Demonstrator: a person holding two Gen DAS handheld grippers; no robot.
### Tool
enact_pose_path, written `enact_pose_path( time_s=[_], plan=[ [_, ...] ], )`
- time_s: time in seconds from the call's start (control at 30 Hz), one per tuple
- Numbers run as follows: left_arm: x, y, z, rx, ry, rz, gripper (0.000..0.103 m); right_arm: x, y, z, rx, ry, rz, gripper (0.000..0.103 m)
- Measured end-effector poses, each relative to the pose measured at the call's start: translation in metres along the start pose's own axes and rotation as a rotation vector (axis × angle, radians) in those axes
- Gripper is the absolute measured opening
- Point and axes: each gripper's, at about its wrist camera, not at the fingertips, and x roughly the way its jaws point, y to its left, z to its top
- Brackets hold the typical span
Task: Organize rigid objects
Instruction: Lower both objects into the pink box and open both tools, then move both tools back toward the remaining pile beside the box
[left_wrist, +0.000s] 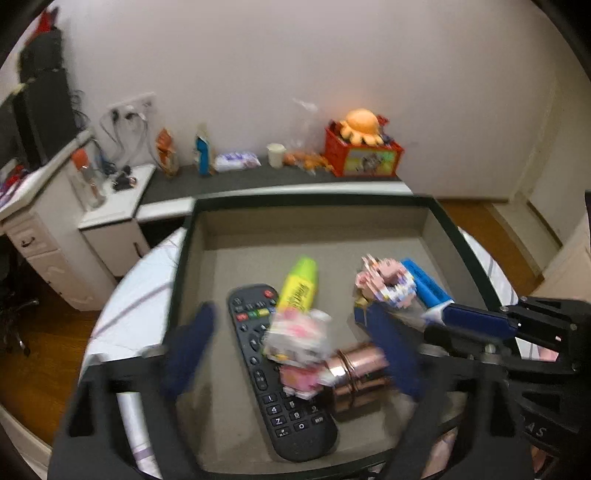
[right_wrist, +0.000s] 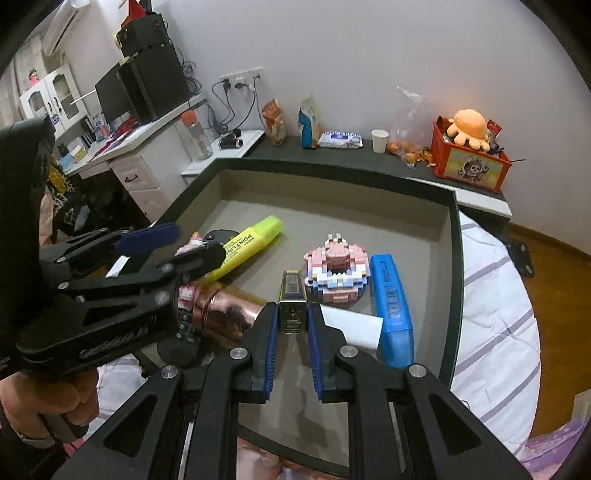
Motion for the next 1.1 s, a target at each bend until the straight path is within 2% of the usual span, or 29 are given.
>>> enact_pose_path(
  time_s=[0.07, 0.17, 0.27, 0.43, 0.7, 0.87, 1.1],
  plan=[
    [-0.01, 0.005, 0.001, -0.013, -0.024, -0.003, 0.101, -0.006, -0.001, 0.0, 0.009, -0.022, -0.003, 0.054],
    [-0.026, 0.01, 0.001, -0.03, -0.051, 0.008, 0.102, -0.018, 0.0, 0.002, 0.021, -0.063, -0.001, 0.069],
    [-0.047, 0.011, -0.002, -0.036, -0.081, 0.032, 0.102, -0.031, 0.003, 0.002, 0.031, -0.098, -0.002, 0.078],
    [-0.078, 0.01, -0.01, -0.035, -0.116, 0.063, 0.103, -0.05, 0.007, -0.003, 0.049, -0.136, 0.01, 0.078],
    [-0.115, 0.005, -0.033, -0.054, -0.128, 0.116, 0.103, -0.086, 0.017, -0.02, 0.07, -0.191, 0.011, 0.079],
    [-0.129, 0.003, -0.055, -0.062, -0.117, 0.149, 0.103, -0.105, 0.022, -0.037, 0.083, -0.207, -0.003, 0.079],
    [-0.13, 0.002, -0.094, -0.073, -0.055, 0.178, 0.103, -0.115, 0.026, -0.069, 0.106, -0.175, -0.048, 0.079]
  ],
)
